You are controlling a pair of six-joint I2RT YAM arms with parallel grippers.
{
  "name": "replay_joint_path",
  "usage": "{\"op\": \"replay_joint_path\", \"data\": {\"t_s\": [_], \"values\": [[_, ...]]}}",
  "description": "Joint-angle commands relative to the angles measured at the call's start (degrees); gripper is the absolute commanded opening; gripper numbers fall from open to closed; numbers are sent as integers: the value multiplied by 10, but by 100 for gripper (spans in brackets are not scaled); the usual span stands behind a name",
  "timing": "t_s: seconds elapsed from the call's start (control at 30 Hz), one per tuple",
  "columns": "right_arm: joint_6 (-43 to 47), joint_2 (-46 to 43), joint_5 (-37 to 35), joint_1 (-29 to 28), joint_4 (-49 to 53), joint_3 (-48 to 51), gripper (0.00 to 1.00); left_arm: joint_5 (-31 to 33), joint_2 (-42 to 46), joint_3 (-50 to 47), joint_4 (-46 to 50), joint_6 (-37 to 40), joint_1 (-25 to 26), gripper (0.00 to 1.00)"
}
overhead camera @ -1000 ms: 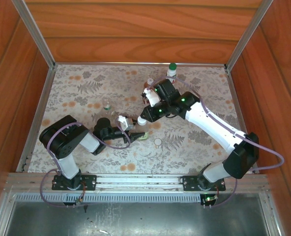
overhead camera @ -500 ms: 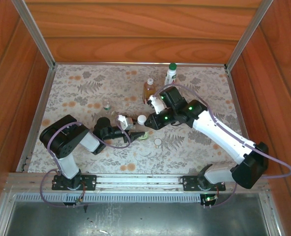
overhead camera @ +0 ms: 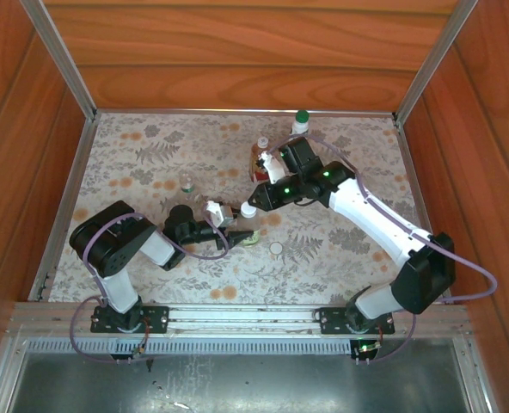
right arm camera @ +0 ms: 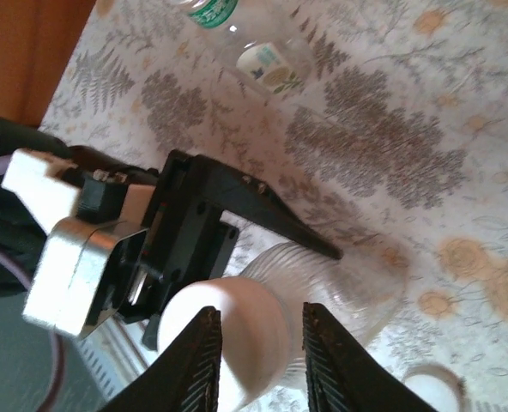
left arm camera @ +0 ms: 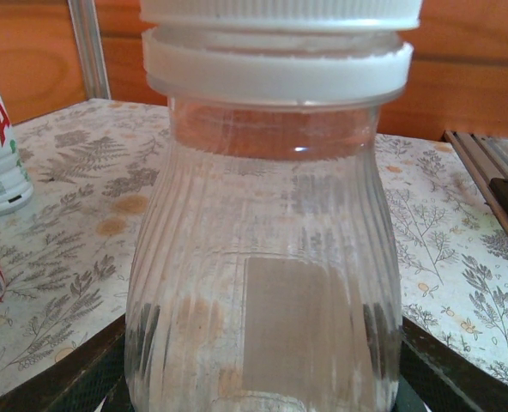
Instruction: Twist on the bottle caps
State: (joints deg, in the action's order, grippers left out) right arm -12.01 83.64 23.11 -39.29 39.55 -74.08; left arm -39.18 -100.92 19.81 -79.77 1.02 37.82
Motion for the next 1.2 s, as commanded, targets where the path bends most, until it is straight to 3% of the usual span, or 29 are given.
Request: {"op": "replay_joint_path", "data": {"t_s": [0.0,0.27,0.37,0.53,0.6,0.67,0.87,1.17], "values": [[4,-21,73,0,20,18,27,-4,-9,4,17,-10,-4,63],[-15,-99,104,-10,-5,89,22,-8,-3,6,19,-18,-5,63],[23,-114,54,-10,9,77,31,-8,1,3,19,-14,-4,63],[164,-129,-46,-10,43,47,59,-10,45,-6,47,29,-1,62],[254,-135,-40,-12,66,38,66,-4,75,-12,84,64,3,62],[356,-145,-27,-21,75,47,68,5,109,-16,138,99,7,62],[605,-139,-81,-75,87,34,71,39,211,-17,294,182,18,62],[678,-63,-93,-115,114,-43,69,40,253,-24,329,199,19,62]]}}
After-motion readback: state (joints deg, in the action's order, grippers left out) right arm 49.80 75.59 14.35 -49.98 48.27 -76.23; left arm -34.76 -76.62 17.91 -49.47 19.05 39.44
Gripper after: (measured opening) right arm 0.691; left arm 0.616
